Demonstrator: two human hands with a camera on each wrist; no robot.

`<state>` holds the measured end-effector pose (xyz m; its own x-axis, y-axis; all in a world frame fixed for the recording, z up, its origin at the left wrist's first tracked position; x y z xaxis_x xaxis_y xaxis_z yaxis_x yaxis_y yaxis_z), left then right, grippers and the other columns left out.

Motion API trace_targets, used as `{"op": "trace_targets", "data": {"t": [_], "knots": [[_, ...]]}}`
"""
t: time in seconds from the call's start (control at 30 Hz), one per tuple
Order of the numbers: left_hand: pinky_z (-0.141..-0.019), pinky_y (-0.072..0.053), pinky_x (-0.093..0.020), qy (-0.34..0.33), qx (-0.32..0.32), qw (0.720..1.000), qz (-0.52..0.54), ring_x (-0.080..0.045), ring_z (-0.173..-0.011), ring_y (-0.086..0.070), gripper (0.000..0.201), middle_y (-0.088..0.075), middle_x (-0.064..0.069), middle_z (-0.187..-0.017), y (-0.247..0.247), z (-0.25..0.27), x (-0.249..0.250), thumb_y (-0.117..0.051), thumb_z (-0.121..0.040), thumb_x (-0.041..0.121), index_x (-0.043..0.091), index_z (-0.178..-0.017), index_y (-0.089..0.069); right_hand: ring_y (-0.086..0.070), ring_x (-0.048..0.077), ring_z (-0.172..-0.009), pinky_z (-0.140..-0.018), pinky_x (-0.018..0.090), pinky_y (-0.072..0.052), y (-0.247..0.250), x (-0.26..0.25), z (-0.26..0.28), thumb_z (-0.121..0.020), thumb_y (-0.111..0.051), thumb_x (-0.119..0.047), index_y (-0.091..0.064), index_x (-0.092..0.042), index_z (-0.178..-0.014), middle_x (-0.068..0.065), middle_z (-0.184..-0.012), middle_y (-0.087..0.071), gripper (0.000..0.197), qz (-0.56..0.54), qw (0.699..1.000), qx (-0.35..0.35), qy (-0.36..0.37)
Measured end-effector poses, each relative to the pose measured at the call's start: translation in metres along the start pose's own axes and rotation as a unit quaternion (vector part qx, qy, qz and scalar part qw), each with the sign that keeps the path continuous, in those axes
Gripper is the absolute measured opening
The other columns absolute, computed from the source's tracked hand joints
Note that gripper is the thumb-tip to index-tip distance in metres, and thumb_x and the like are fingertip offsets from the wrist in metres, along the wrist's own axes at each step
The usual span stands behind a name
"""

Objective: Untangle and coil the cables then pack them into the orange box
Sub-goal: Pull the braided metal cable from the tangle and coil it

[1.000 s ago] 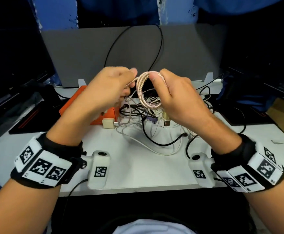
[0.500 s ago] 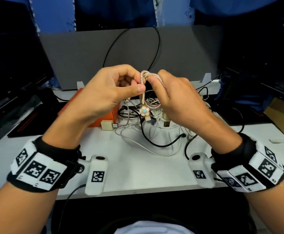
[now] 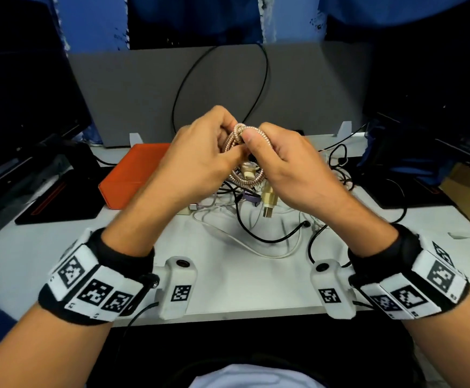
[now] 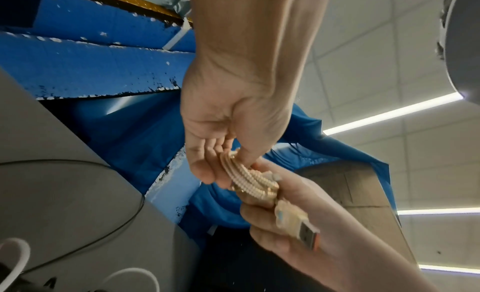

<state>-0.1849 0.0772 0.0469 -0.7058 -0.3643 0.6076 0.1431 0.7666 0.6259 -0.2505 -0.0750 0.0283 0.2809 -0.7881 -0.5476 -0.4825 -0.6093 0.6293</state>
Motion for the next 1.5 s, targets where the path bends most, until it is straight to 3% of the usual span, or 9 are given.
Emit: {"op": "trace_targets", "data": {"t": [0.13, 0.33, 0.6, 0.7, 0.8, 0.9, 1.07, 1.37, 1.5], "knots": [[-0.052, -0.039, -0.015, -0.016, 0.061, 0.993, -0.100, -0.001, -0.059, -0.053, 0.005, -0.056, 0.009, -0.061, -0.005, 0.001, 0.001, -0.061, -0.095, 0.023, 0.023, -0.092, -0.058, -0.045, 0.005, -0.058, -0.051, 0.020, -0.032, -0.007, 0.001, -0.001, -0.108, -0.042, -0.047, -0.047, -0.021, -0.076, -0.009, -0.063, -0.047, 0.041, -0.011, 1.000, -0.013, -0.004], [-0.063, -0.050, -0.045, -0.056, 0.103, 0.972, -0.202, -0.034, -0.071, -0.061, 0.006, -0.064, -0.002, -0.071, -0.008, 0.003, -0.001, -0.056, -0.091, 0.023, 0.023, -0.094, -0.061, -0.050, 0.007, -0.062, -0.054, 0.025, -0.033, -0.008, 0.000, -0.001, -0.108, -0.041, -0.048, -0.047, -0.028, -0.076, -0.008, -0.065, -0.052, 0.038, 0.020, 0.999, -0.032, 0.008], [-0.066, -0.034, -0.037, -0.044, -0.015, 0.970, -0.240, -0.022, -0.080, -0.051, 0.032, -0.054, 0.001, -0.078, 0.006, -0.004, -0.011, -0.053, -0.097, 0.036, 0.023, -0.068, -0.051, -0.051, 0.009, -0.065, -0.061, 0.035, -0.040, 0.001, 0.001, -0.002, -0.108, -0.041, -0.048, -0.048, -0.025, -0.078, -0.006, -0.068, -0.054, 0.039, 0.049, 0.998, -0.038, 0.031], [-0.071, -0.035, -0.035, -0.080, -0.073, 0.977, -0.181, -0.013, -0.078, -0.046, 0.051, -0.047, 0.002, -0.080, 0.011, -0.005, -0.012, -0.043, -0.104, 0.053, 0.027, -0.061, -0.045, -0.047, 0.009, -0.062, -0.061, 0.035, -0.039, 0.009, 0.007, -0.007, -0.107, -0.043, -0.047, -0.049, -0.019, -0.076, -0.006, -0.066, -0.052, 0.042, 0.028, 0.999, -0.013, 0.011], [-0.084, -0.048, -0.034, 0.016, -0.152, 0.987, -0.042, -0.001, -0.077, -0.059, 0.063, -0.066, 0.012, -0.080, 0.016, -0.004, -0.016, -0.029, -0.100, 0.070, 0.022, -0.075, -0.061, -0.045, 0.009, -0.060, -0.061, 0.037, -0.039, 0.010, 0.011, -0.008, -0.108, -0.043, -0.047, -0.047, -0.017, -0.075, -0.007, -0.065, -0.049, 0.044, 0.017, 1.000, -0.004, 0.005], [-0.103, -0.049, -0.045, 0.064, -0.147, 0.977, 0.138, -0.018, -0.102, -0.071, 0.070, -0.077, -0.001, -0.101, 0.014, -0.005, -0.011, -0.025, -0.099, 0.071, 0.020, -0.095, -0.071, -0.047, 0.008, -0.061, -0.058, 0.031, -0.036, 0.004, 0.011, -0.008, -0.108, -0.042, -0.046, -0.048, -0.023, -0.075, -0.007, -0.066, -0.050, 0.042, 0.015, 1.000, -0.005, 0.004], [-0.056, -0.051, -0.046, -0.006, -0.053, 0.994, 0.091, -0.017, -0.054, -0.061, 0.047, -0.064, -0.001, -0.071, -0.004, 0.001, 0.000, -0.031, -0.109, 0.051, 0.023, -0.080, -0.054, -0.053, 0.006, -0.057, -0.053, 0.022, -0.040, 0.000, 0.005, -0.006, -0.108, -0.041, -0.046, -0.053, -0.022, -0.075, -0.007, -0.066, -0.054, 0.043, -0.004, 1.000, -0.013, 0.012], [-0.064, -0.042, -0.034, -0.098, 0.055, 0.991, -0.072, -0.012, -0.061, -0.052, 0.031, -0.057, 0.001, -0.065, 0.008, -0.006, -0.008, -0.036, -0.111, 0.035, 0.021, -0.088, -0.051, -0.041, 0.014, -0.053, -0.048, 0.027, -0.029, 0.029, 0.012, -0.008, -0.106, -0.053, -0.018, -0.069, -0.010, -0.110, 0.010, -0.073, -0.049, 0.019, -0.215, 0.964, -0.149, -0.043], [-0.053, -0.040, -0.029, -0.110, 0.051, 0.993, -0.012, -0.007, -0.051, -0.048, 0.032, -0.056, -0.008, -0.063, 0.009, -0.005, -0.004, -0.037, -0.112, 0.029, 0.007, -0.099, -0.056, -0.063, 0.020, -0.064, -0.059, 0.032, -0.053, 0.033, 0.018, -0.012, -0.101, -0.063, -0.007, -0.071, -0.008, -0.103, 0.012, -0.076, -0.069, 0.009, -0.187, 0.977, -0.103, -0.006]]}}
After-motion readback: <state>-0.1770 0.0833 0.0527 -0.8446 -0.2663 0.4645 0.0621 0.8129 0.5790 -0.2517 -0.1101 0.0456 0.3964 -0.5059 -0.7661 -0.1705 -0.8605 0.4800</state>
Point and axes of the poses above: each hand's wrist, its own z-axis away from the middle knuckle, its own y-axis out of the back of the hand, x = y × z, the point moved 1 cm from there along -z, towards the middle knuckle
